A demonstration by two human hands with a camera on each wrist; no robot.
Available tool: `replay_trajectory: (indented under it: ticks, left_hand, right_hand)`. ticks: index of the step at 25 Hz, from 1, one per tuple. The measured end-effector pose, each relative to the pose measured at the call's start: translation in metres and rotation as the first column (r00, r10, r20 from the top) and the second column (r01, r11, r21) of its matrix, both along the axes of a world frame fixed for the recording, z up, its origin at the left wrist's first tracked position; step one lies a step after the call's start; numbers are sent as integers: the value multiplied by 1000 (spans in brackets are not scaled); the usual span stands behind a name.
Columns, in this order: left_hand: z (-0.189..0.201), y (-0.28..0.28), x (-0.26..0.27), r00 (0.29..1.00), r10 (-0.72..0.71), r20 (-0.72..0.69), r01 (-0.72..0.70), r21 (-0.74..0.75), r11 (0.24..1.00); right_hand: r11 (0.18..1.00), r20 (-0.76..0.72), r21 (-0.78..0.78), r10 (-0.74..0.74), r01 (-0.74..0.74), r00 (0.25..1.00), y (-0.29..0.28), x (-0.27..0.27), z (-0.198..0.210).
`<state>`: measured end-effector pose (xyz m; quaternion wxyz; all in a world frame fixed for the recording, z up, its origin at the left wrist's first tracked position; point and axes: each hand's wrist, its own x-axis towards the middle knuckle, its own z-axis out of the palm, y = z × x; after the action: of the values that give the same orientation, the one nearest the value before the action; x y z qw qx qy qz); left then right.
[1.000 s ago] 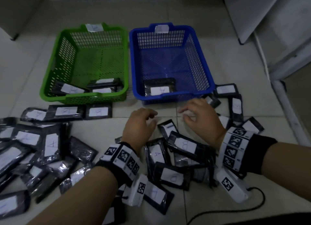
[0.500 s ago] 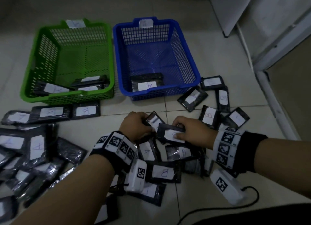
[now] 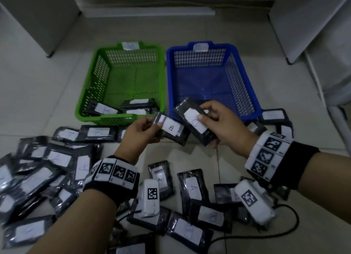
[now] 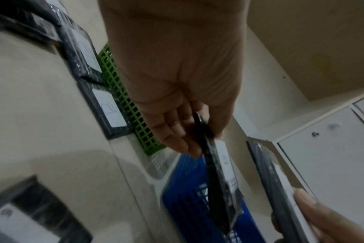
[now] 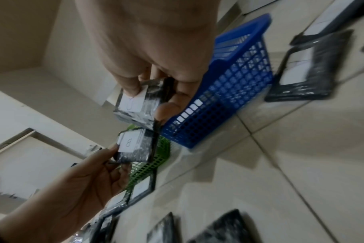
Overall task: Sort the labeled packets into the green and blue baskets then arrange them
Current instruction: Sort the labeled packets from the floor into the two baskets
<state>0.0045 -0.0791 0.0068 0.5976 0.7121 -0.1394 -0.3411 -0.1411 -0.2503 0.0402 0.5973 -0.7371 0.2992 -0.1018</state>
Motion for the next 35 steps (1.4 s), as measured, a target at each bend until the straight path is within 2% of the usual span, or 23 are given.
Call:
replay_trajectory:
  ticks: [2, 4, 7, 8, 10, 12, 16, 18, 20, 22, 24, 26, 28, 30, 32, 35]
  left_hand:
    - [5, 10, 18, 990, 130, 55, -127, -62, 990]
    - [6, 22, 42, 953, 233, 195, -225, -64, 972]
    - [11, 35, 74, 819, 315, 479, -376, 34, 926]
    - [12, 37, 84, 771, 328, 546, -428, 62, 902]
    - [12, 38, 97, 722, 324, 612, -495, 131, 859]
    - [6, 40, 108, 721, 275, 636, -504, 208, 838]
    - [-16, 50, 124, 752, 81, 654, -430, 394, 812]
    - [-21, 54, 124, 748, 76, 659, -427, 390, 816]
    - [-22, 59, 115, 688, 101, 719, -450, 314, 836]
    - [-21, 66, 99, 630, 132, 765, -444, 216, 870]
    - [-23, 77, 76, 633, 149, 760, -410, 166, 897]
    - [-31, 89, 53, 688, 83, 721, -345, 224, 911]
    - [-47, 97, 40, 715, -68, 695, -258, 353, 899]
    - [-65, 98, 40, 700, -224, 678, -205, 491, 847]
    - [-73, 91, 49, 674, -343, 655, -161, 582, 797]
    - [-71, 77, 59, 649, -510, 564, -105, 731, 675]
  right_hand:
    - [996, 6, -77, 48, -47, 999, 3, 27, 9]
    - [990, 8, -100, 106, -104, 994, 2, 59, 16]
    - [970, -38, -169, 170, -174, 985, 3, 112, 15]
    - [960, -62, -204, 183, -192, 981, 6, 130, 12]
    - [931, -125, -284, 202, -231, 971, 13, 159, 4]
    - [881, -220, -366, 231, -299, 948, 22, 180, -4]
    - [740, -417, -493, 262, -459, 870, 34, 192, -22]
    - [661, -471, -538, 279, -523, 837, 35, 190, -27]
    - [611, -507, -542, 310, -576, 805, 36, 184, -27]
    - [612, -445, -554, 355, -564, 822, 41, 169, -23]
    - [688, -251, -560, 389, -461, 886, 55, 141, -19]
    - [726, -142, -532, 431, -436, 891, 74, 107, -23]
    - [693, -263, -466, 484, -549, 835, 89, 78, -36]
    - [576, -499, -404, 513, -711, 698, 98, 61, -54]
    - [451, -635, -381, 507, -807, 583, 101, 51, -70]
    - [342, -688, -427, 479, -837, 546, 105, 46, -81]
